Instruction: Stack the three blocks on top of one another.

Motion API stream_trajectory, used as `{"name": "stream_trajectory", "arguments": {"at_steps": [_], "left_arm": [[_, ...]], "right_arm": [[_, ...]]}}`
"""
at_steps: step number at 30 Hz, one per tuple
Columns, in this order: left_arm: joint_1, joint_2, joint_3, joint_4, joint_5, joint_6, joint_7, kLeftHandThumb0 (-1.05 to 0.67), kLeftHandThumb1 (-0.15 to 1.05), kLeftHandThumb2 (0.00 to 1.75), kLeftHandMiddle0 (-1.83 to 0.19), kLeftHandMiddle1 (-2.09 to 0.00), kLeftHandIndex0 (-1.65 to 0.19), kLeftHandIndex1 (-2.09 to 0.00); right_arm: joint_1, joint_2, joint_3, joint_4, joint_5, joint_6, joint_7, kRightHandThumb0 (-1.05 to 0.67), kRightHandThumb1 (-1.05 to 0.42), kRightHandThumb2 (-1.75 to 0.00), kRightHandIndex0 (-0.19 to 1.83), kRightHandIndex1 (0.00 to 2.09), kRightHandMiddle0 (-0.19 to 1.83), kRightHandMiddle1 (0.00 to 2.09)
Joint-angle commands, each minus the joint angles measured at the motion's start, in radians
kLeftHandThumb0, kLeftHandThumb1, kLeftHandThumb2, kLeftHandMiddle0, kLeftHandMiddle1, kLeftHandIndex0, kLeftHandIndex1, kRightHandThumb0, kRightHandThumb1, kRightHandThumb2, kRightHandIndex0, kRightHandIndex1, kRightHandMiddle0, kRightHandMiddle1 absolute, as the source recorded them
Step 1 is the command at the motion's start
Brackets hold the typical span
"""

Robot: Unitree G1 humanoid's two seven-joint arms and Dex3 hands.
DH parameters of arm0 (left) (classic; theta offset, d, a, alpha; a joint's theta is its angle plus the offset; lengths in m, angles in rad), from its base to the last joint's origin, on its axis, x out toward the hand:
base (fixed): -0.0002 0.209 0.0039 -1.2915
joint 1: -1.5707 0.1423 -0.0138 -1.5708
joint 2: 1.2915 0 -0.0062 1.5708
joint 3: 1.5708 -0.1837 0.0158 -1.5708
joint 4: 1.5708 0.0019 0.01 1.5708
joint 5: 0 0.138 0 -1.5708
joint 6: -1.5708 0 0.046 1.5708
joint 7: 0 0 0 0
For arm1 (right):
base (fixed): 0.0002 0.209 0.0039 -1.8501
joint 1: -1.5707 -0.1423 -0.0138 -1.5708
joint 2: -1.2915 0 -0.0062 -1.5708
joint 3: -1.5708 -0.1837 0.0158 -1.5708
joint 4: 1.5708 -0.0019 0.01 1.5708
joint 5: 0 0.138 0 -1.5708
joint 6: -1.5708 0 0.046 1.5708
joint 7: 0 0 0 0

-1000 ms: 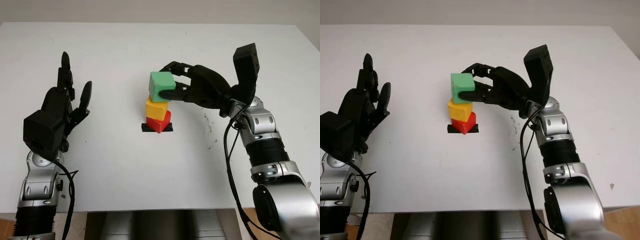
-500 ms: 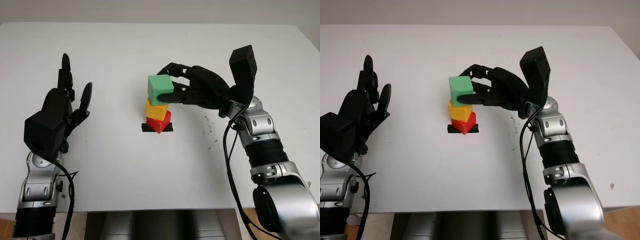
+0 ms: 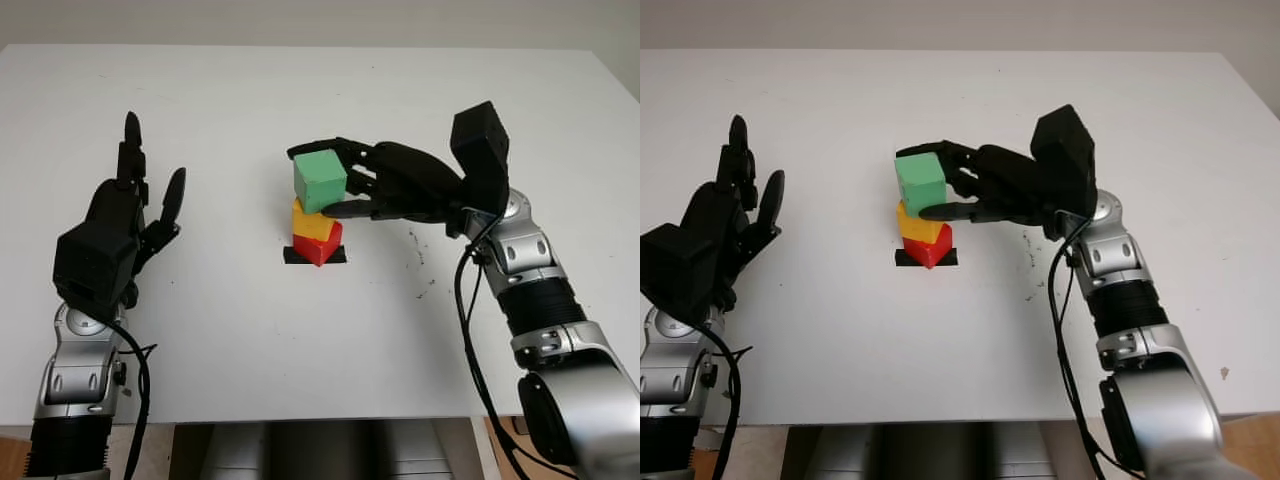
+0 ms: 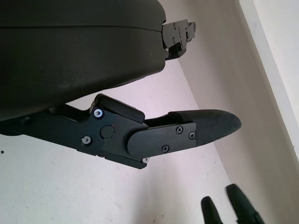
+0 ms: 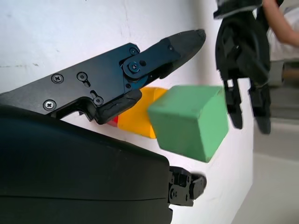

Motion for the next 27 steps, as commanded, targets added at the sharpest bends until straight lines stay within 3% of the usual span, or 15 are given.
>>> {"name": "stream_trajectory", "arguments": {"at_steps": [1, 9, 11, 14, 18, 27], "left_arm": [[0.015, -0.004, -0.003, -0.02, -0.006, -0.006, -0.006, -0.82, 1.05, 0.6, 0.19, 0.0, 0.19, 0.0], [0.033, -0.048, -0.006, -0.049, -0.074, -0.024, -0.028, -0.81, 1.05, 0.55, 0.19, 0.0, 0.19, 0.0], [0.034, -0.06, -0.009, -0.057, -0.08, -0.026, -0.025, -0.81, 1.05, 0.54, 0.19, 0.0, 0.19, 0.0], [0.034, -0.078, -0.013, -0.054, -0.089, -0.043, -0.021, -0.82, 1.05, 0.53, 0.19, 0.0, 0.19, 0.0], [0.035, -0.108, -0.015, -0.038, -0.091, -0.074, -0.004, -0.82, 1.05, 0.52, 0.19, 0.0, 0.19, 0.0], [0.014, -0.136, -0.038, 0.027, -0.097, -0.081, -0.012, -0.82, 1.05, 0.56, 0.19, 0.0, 0.19, -0.01]], "right_arm": [[0.04, -0.027, -0.017, -0.064, 0.016, -0.011, 0.008, -0.86, -0.87, -0.05, -0.19, 0.0, -0.19, 0.01], [0.18, -0.008, -0.15, -0.27, 0.143, -0.015, -0.113, -1.04, -0.98, -0.09, -0.19, 0.0, -0.19, 0.0], [0.217, 0.045, -0.196, -0.3, 0.163, -0.035, -0.232, -0.94, -1.03, -0.44, -0.19, 0.0, -0.19, 0.0], [0.246, 0.126, -0.235, -0.317, 0.141, -0.049, -0.442, -0.78, -1.05, -0.7, -0.19, 0.0, -0.19, 0.0], [0.256, 0.163, -0.229, -0.257, 0.066, -0.084, -0.609, -0.69, -1.05, -0.77, -0.19, 0.0, -0.19, 0.0], [0.258, 0.212, -0.193, -0.122, 0.019, -0.088, -0.701, -0.74, -1.05, -0.78, -0.19, 0.0, -0.19, 0.0]]}}
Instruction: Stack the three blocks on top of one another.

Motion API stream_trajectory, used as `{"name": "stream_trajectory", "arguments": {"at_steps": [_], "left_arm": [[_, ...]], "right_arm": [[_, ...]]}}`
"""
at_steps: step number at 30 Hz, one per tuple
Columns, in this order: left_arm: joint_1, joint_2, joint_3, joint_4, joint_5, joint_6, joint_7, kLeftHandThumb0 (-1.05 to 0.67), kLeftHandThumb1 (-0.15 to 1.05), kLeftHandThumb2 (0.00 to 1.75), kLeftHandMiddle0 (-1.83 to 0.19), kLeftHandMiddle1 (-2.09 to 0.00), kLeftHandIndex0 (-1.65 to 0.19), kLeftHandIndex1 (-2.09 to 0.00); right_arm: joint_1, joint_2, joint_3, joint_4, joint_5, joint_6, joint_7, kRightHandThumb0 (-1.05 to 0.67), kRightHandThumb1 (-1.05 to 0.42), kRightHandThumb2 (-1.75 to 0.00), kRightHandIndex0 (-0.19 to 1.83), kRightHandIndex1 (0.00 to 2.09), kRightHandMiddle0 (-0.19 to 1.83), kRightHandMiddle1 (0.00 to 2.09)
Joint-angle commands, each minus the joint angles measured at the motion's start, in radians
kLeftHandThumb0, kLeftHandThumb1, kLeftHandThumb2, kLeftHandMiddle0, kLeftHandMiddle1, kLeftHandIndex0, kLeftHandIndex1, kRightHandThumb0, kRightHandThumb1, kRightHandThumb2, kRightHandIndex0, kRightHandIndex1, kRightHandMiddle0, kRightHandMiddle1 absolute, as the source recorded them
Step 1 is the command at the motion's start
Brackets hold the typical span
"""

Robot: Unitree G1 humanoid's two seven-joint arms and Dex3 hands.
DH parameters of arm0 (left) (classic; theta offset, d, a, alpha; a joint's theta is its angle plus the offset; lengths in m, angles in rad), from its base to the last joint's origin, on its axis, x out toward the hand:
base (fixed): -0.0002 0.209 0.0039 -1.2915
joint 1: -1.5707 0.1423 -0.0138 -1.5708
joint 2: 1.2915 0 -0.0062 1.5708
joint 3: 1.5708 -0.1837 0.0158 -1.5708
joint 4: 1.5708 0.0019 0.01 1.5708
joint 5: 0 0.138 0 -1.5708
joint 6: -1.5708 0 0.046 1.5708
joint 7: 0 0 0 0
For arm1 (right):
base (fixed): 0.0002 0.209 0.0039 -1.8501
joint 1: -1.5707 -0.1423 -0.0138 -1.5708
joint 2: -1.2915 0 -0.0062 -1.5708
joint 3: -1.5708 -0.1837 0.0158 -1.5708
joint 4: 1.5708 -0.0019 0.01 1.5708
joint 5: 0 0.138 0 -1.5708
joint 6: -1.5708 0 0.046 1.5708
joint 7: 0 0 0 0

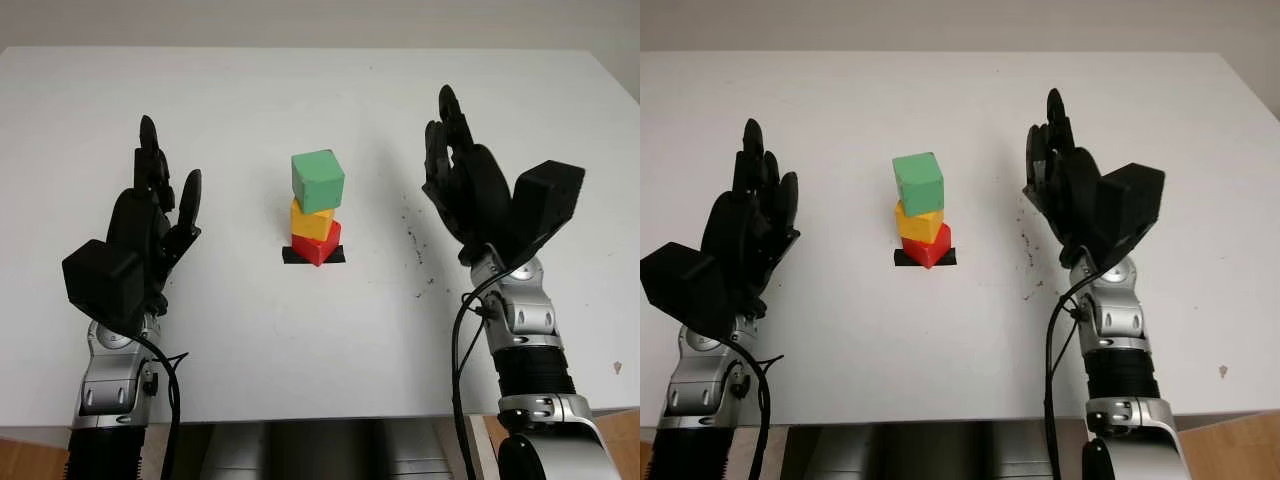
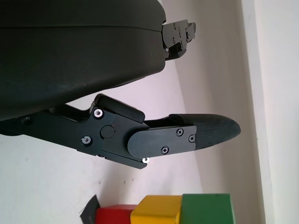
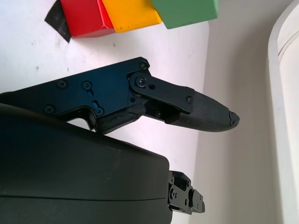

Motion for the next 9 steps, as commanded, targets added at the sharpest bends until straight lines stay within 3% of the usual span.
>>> {"name": "stream_trajectory", "arguments": {"at_steps": [1, 9], "left_arm": [[-0.01, 0.002, -0.012, 0.006, -0.001, 0.01, -0.011, -0.82, 1.05, 0.58, 0.19, 0.0, 0.19, 0.0], [0.016, 0.005, -0.015, 0.0, -0.001, 0.004, -0.026, -0.83, 1.05, 0.59, 0.19, 0.0, 0.19, 0.0]], "right_arm": [[0.003, 0.018, 0.0, 0.011, 0.004, -0.001, -0.016, -0.74, -1.05, -0.78, -0.19, 0.0, -0.19, 0.0], [0.03, 0.029, 0.004, 0.016, 0.032, 0.025, 0.031, -0.76, -1.05, -0.81, -0.19, 0.0, -0.19, 0.0]]}}
